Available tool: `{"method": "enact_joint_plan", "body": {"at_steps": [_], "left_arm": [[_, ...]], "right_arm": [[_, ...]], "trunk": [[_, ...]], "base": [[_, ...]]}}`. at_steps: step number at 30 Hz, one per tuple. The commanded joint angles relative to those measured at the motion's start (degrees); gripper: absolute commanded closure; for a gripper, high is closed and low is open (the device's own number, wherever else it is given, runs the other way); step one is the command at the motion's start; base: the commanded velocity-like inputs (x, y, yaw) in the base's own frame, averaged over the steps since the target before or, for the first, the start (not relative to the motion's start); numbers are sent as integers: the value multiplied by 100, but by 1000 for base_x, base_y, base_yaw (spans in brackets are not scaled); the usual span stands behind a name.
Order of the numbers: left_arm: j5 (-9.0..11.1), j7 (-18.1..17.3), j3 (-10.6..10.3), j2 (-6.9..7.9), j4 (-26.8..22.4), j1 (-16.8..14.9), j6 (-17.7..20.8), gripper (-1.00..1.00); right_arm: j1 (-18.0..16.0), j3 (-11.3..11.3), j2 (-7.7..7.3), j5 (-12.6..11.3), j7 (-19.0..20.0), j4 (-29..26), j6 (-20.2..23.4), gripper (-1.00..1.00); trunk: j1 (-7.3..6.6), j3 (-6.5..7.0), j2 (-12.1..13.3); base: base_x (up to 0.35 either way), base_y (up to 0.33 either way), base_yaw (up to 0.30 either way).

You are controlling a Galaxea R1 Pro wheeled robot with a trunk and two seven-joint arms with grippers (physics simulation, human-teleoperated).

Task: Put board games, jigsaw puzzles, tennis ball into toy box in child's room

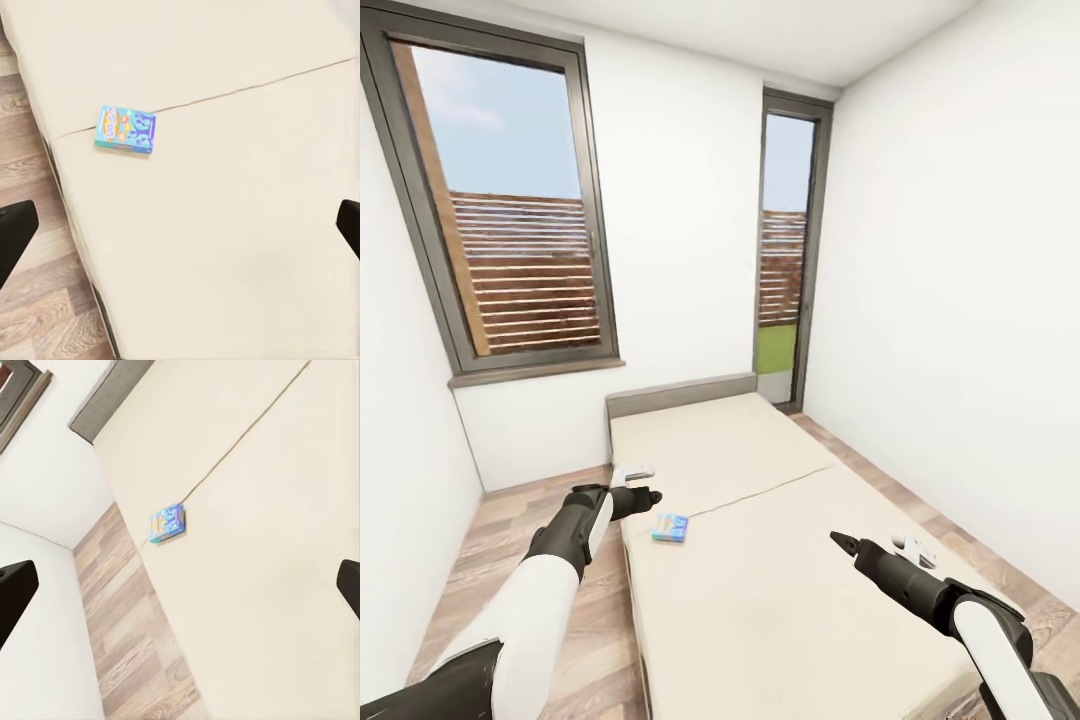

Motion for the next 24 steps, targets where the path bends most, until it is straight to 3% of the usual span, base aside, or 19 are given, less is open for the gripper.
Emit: {"method": "enact_joint_plan", "body": {"at_steps": [1, 10, 24], "left_arm": [[-59, -50, 46, -8, -11, -2, 24, -100], [-59, -50, 46, -8, -11, -2, 24, -100], [-59, -50, 46, -8, -11, -2, 24, -100]], "right_arm": [[-3, 0, -1, -60, -52, -5, 18, -100], [-3, 0, -1, -60, -51, -4, 18, -100], [-5, 0, -1, -60, -50, -5, 18, -100]], "trunk": [[3, 0, -5], [3, 23, -5], [3, 30, -5]], "base": [[0, 0, -219], [0, 66, -230], [0, 76, -47]]}}
